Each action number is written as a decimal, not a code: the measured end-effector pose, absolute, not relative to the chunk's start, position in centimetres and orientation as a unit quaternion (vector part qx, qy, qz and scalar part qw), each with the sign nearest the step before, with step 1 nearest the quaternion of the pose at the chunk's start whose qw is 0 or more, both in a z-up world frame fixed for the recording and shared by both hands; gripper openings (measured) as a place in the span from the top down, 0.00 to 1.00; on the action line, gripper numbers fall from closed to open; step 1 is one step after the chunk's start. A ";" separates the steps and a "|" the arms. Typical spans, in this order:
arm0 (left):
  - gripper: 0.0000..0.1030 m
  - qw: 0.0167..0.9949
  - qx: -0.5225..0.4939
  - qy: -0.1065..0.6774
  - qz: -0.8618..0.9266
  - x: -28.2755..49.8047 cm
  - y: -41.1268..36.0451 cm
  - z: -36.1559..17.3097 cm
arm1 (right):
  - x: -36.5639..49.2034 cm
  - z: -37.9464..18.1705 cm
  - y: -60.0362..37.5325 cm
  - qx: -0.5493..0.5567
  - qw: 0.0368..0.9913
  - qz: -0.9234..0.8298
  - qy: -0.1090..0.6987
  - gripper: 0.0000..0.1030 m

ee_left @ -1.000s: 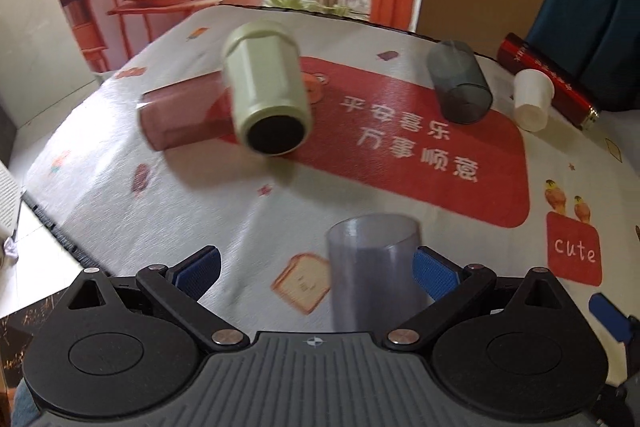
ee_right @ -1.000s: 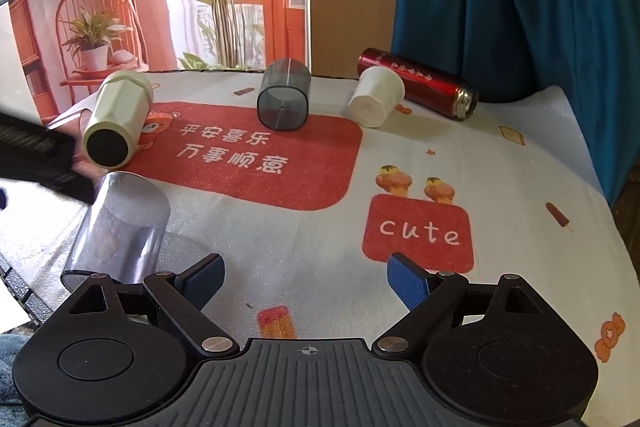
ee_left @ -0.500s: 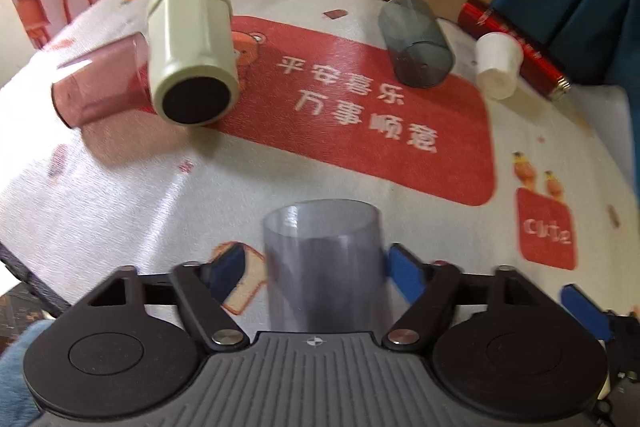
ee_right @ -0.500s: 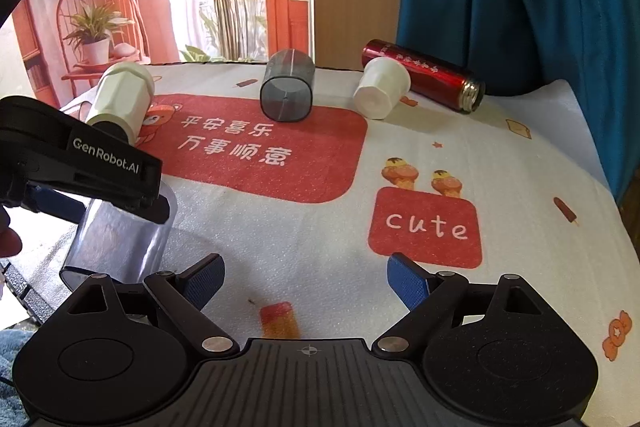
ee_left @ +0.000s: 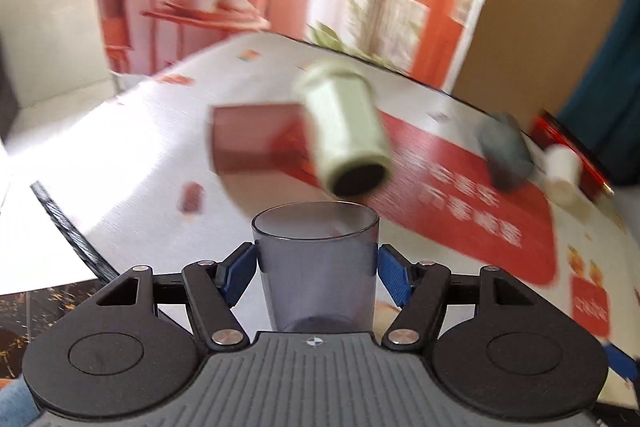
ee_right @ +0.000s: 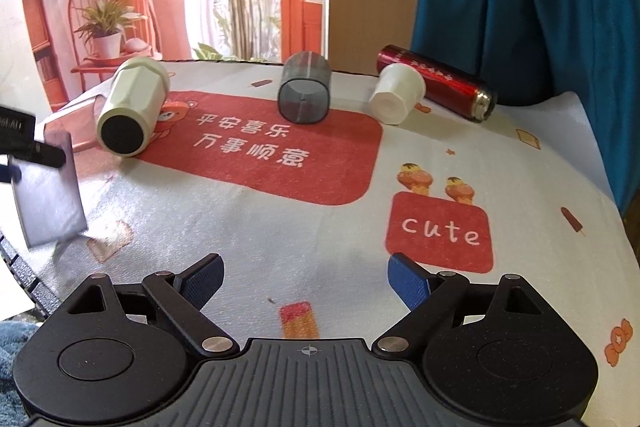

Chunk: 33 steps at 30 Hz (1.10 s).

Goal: Flip cup upright
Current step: 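Lower the held cup upright onto the table and open the left tool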

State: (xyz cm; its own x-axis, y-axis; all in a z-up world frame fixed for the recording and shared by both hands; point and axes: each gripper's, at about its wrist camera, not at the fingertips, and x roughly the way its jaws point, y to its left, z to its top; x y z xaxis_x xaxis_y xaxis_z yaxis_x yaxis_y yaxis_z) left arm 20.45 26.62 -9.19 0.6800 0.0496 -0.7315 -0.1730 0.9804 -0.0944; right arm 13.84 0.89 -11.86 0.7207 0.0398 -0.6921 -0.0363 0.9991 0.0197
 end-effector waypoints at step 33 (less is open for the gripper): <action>0.33 0.919 -0.037 0.388 0.055 20.0 25.5 -9.7 | 13.5 -11.6 1.5 -0.006 0.928 0.026 0.371 0.15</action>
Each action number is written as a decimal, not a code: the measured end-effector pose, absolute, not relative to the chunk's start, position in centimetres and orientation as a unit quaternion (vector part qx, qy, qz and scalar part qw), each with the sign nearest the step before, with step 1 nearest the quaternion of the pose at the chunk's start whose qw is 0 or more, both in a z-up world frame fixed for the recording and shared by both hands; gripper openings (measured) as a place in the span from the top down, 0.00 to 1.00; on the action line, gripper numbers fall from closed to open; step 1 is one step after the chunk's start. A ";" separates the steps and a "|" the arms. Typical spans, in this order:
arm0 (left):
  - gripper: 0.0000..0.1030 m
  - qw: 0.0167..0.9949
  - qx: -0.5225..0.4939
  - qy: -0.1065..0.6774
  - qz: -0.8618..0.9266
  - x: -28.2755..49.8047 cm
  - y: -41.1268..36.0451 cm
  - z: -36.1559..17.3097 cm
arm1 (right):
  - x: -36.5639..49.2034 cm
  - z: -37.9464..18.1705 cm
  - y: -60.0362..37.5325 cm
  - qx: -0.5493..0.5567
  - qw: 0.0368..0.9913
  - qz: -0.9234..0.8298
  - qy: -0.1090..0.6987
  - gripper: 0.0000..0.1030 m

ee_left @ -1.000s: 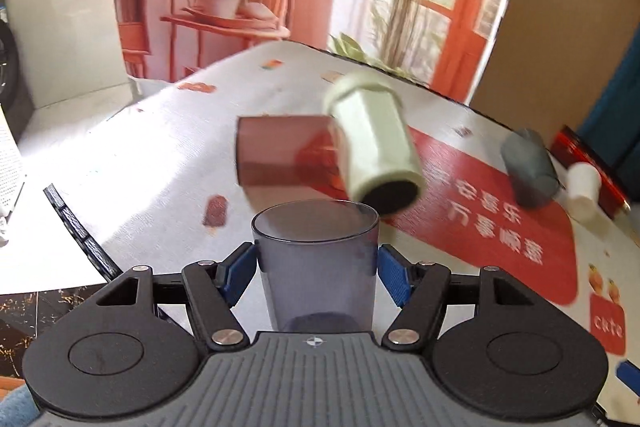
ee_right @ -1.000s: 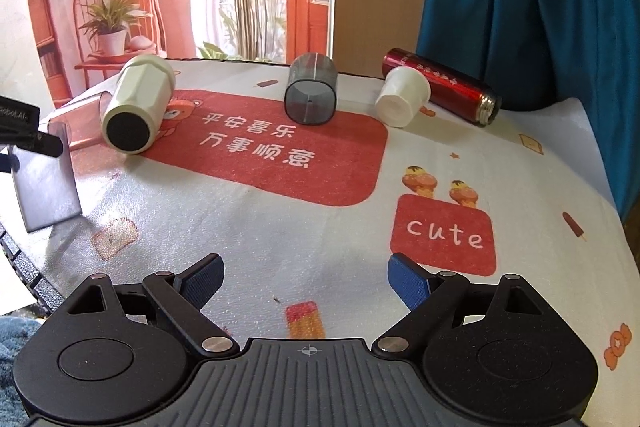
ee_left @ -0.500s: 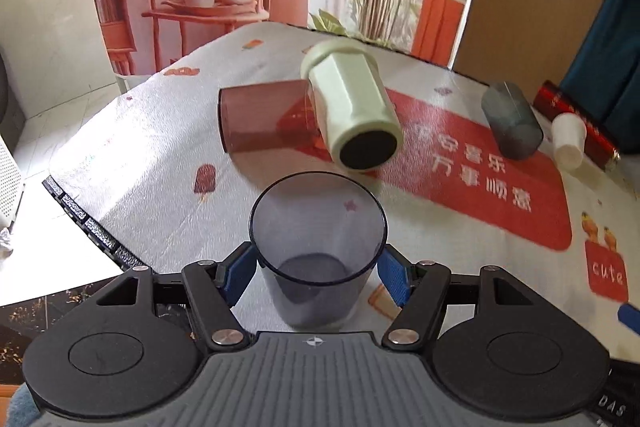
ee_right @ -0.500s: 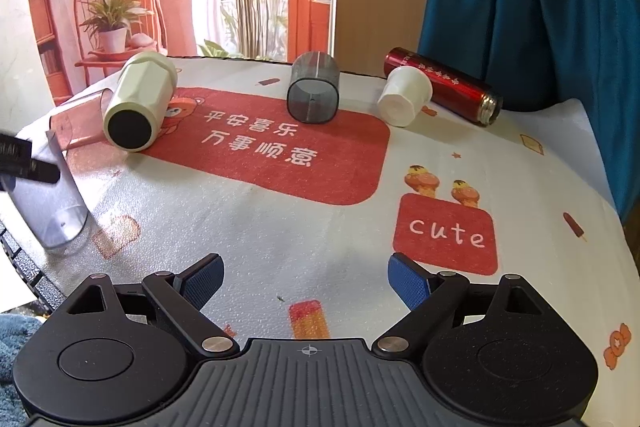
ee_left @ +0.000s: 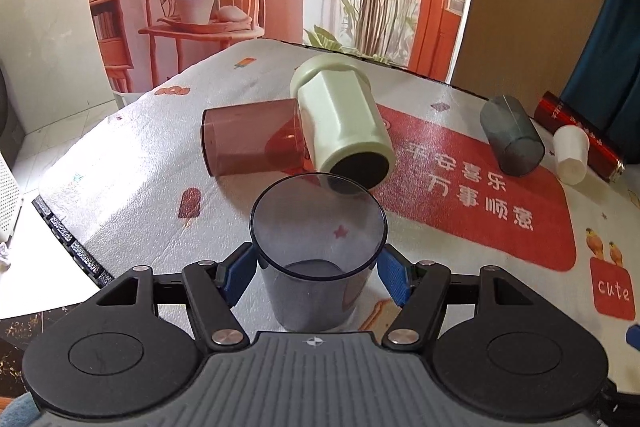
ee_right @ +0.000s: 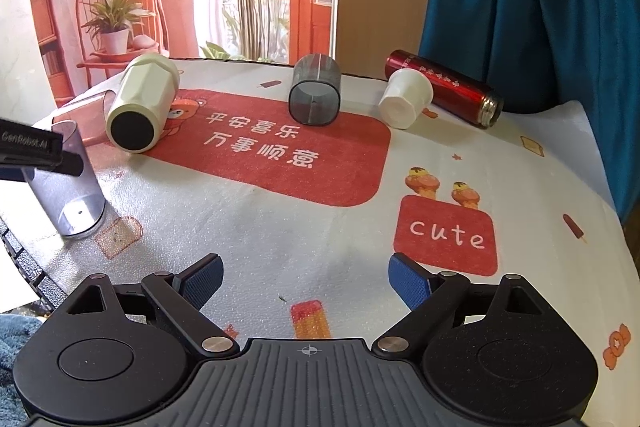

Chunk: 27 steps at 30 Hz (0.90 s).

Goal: Flip cup upright
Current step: 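Lower the held cup upright onto the table and open the left tool, then lift the left tool away from the upright cup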

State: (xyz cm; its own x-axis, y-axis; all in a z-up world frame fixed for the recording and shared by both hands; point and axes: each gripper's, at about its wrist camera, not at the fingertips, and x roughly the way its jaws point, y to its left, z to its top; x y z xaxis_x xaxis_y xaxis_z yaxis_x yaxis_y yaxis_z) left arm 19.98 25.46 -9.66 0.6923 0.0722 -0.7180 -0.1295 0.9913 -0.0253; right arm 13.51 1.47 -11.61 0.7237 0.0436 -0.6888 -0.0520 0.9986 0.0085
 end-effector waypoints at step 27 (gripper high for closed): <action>0.08 0.892 -0.009 0.451 0.028 14.5 29.3 -4.9 | 11.8 -5.8 2.2 0.019 0.922 0.071 0.381 0.00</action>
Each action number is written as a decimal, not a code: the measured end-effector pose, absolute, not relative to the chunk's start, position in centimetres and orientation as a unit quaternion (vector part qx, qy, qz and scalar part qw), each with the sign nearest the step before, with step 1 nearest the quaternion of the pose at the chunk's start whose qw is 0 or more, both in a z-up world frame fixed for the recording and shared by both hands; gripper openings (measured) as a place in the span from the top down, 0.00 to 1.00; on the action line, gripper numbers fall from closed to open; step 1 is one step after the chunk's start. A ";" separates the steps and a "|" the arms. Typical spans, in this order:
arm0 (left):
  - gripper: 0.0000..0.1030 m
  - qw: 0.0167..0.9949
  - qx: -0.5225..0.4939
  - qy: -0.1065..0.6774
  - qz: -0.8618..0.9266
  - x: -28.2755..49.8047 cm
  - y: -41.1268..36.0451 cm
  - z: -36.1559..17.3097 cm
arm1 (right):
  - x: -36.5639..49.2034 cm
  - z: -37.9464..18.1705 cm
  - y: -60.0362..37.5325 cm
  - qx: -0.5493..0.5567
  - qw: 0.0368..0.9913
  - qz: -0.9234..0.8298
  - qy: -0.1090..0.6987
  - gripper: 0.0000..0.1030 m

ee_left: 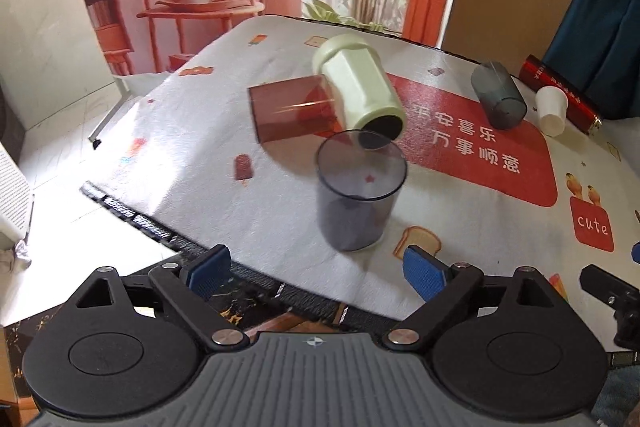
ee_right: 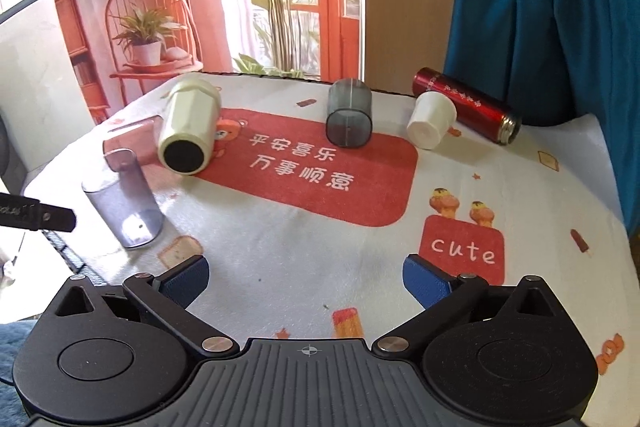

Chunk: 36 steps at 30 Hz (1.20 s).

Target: Flip cup upright

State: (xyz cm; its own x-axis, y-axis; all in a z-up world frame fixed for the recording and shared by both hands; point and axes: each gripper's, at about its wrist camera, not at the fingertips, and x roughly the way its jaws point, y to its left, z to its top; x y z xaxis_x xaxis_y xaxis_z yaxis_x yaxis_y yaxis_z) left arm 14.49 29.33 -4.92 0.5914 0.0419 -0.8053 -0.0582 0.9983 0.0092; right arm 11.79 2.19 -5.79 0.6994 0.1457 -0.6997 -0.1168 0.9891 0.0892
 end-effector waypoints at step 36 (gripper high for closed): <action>0.03 0.936 0.043 0.345 0.047 -2.3 26.1 2.1 | -1.2 2.3 3.1 -0.001 0.946 0.047 0.320 0.00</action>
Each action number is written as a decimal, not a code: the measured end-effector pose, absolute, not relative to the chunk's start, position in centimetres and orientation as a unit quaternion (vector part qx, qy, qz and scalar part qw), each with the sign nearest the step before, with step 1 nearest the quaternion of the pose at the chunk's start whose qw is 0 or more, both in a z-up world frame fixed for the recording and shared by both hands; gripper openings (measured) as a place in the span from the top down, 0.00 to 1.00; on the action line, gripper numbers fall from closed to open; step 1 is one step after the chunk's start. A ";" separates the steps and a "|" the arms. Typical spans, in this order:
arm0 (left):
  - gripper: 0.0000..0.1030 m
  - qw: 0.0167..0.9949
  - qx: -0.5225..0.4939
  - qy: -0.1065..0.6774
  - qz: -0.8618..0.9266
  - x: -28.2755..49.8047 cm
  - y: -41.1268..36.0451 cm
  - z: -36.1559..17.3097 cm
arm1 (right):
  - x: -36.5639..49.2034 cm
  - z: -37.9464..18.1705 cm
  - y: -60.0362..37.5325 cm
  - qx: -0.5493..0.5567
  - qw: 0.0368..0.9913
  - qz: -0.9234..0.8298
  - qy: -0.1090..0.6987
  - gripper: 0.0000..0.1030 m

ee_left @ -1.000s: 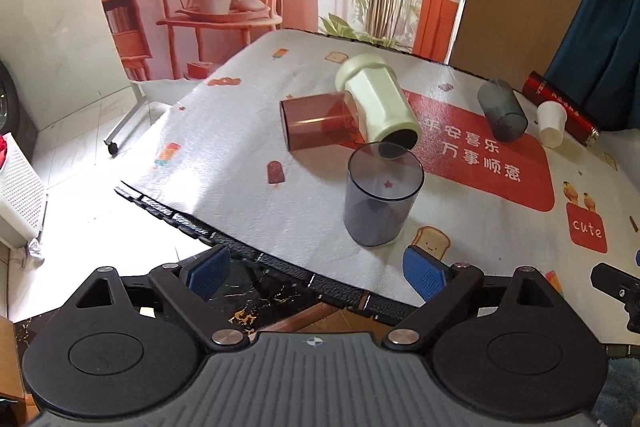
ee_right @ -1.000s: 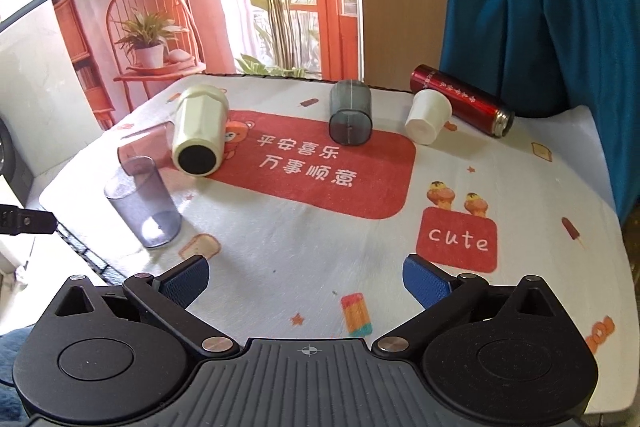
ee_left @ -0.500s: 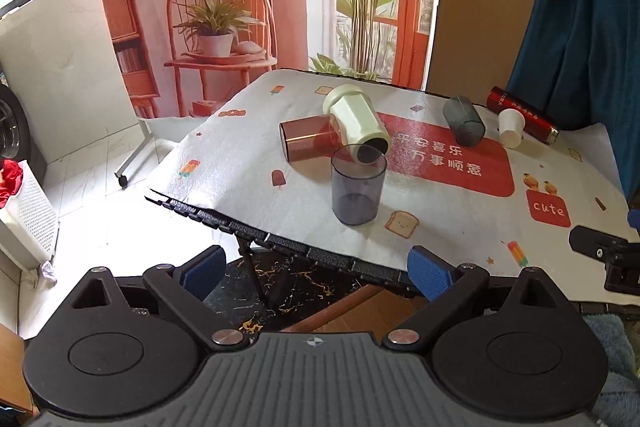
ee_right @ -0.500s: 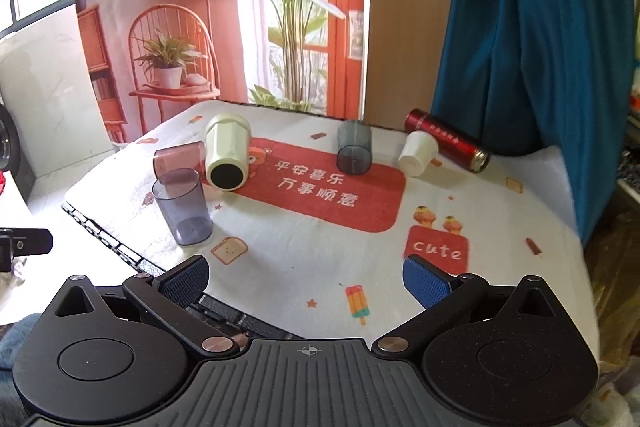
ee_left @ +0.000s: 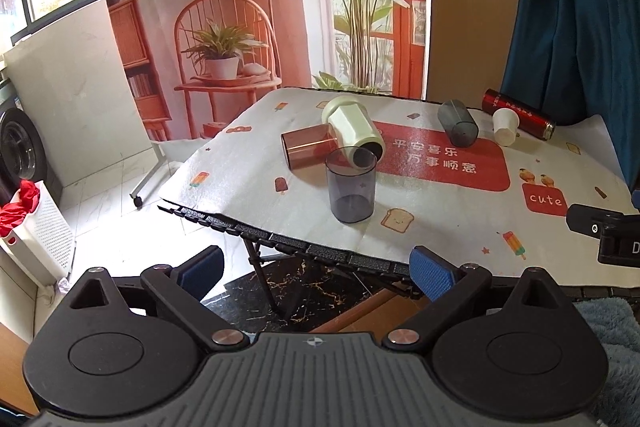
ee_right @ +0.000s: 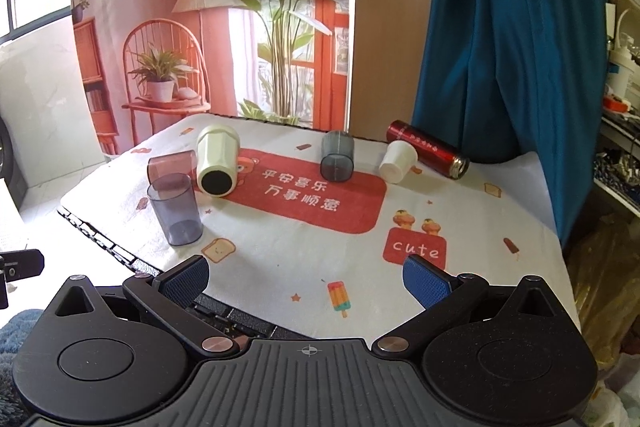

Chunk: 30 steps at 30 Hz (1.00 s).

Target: Flip cup upright

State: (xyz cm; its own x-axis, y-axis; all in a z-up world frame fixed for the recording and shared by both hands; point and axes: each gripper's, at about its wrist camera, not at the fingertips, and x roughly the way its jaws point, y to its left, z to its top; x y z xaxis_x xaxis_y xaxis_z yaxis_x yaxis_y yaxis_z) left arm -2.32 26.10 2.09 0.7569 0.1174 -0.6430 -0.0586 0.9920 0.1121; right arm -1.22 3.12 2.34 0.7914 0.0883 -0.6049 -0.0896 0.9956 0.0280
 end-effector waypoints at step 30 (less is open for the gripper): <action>0.00 0.934 0.023 0.353 0.056 -2.2 27.1 1.6 | -0.9 1.6 3.1 0.001 0.946 0.040 0.323 0.00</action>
State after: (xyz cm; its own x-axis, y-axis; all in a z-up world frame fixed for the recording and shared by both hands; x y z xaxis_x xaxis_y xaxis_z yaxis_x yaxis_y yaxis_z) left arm -2.16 27.11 1.61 0.7445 0.1218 -0.6564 -0.0890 0.9926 0.0832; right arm -0.91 3.09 1.63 0.7881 0.0756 -0.6109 -0.0743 0.9969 0.0274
